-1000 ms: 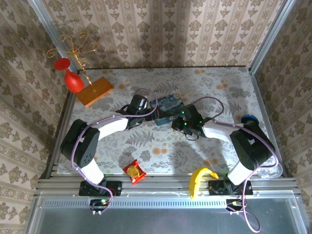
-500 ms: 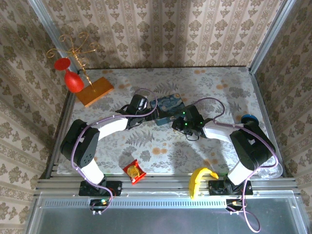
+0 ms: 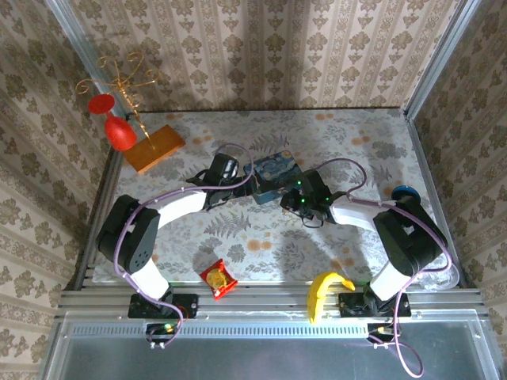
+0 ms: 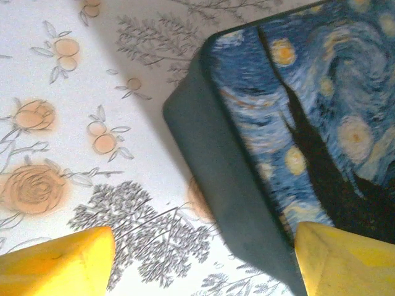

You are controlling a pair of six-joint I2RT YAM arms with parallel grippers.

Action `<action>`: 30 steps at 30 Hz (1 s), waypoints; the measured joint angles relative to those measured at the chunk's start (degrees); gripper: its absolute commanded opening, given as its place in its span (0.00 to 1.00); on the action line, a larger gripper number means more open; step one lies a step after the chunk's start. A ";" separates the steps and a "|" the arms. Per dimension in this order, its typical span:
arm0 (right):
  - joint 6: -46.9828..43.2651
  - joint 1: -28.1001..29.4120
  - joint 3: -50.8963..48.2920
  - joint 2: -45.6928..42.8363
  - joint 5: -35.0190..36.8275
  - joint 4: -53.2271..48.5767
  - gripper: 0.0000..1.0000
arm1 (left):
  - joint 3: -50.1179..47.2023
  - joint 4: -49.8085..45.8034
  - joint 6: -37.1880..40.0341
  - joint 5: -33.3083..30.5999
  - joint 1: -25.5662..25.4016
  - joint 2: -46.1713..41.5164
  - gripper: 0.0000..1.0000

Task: Unlock the padlock with the key

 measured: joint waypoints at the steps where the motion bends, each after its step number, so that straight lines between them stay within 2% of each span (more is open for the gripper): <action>1: 0.00 0.00 0.00 0.24 0.09 0.00 0.00 | 0.00 -0.83 -0.22 -0.37 0.00 -0.52 0.95; 3: 0.00 0.00 0.00 0.59 0.11 0.00 0.00 | 0.00 -1.77 -0.76 -0.90 -0.22 -1.77 1.00; 8: 0.00 0.17 0.15 1.18 0.09 0.04 0.00 | 1.55 -2.03 -1.29 -2.12 -2.40 -3.08 1.00; 15: 0.00 0.26 0.24 1.38 0.09 0.02 0.00 | 5.75 -1.40 -2.43 -2.10 -4.72 2.97 1.00; 18: -0.02 0.26 0.26 1.38 0.09 0.00 0.00 | 5.73 -1.44 -2.91 -1.64 -4.92 5.57 0.96; 30: -0.02 -1.01 0.55 1.38 -0.17 0.24 0.00 | 6.88 -1.33 -1.88 -1.88 -4.85 6.29 0.81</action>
